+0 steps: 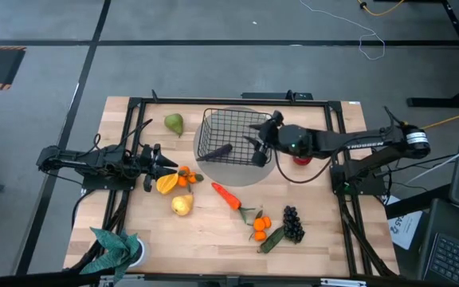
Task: Build produce basket
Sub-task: Put the black grapes into the black wire basket
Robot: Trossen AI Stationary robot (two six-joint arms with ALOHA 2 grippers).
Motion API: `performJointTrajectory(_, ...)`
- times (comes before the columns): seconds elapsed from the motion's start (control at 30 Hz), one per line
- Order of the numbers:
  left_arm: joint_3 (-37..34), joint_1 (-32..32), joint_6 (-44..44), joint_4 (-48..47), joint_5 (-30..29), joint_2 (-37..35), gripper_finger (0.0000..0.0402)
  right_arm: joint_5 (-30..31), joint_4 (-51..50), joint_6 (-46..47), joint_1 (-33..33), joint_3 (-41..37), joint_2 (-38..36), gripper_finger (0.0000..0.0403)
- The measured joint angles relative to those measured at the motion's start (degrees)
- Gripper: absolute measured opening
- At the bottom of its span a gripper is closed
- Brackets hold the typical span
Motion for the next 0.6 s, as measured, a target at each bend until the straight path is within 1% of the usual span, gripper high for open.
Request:
performJointTrajectory(0.13,0.0,0.0,0.0,0.0,0.0,0.0,0.0110,2.3,-4.4,2.5,0.0,0.0,-2.6,0.0190)
performJointTrajectory(0.27,0.0,0.0,0.0,0.0,0.0,0.0,0.0110,2.3,-12.1,7.3,0.2,0.0,-5.7,0.0190)
performJointTrajectory(0.43,0.0,0.0,0.0,0.0,0.0,0.0,0.0110,1.6,-24.3,18.4,1.3,0.0,-9.4,0.0190)
performJointTrajectory(0.53,0.0,0.0,0.0,0.0,0.0,0.0,0.0110,-0.1,-30.3,25.4,2.6,0.0,-10.4,0.0190)
performJointTrajectory(0.6,0.0,0.0,0.0,0.0,0.0,0.0,0.0110,-1.2,-33.6,28.1,3.7,0.0,-10.5,0.0190)
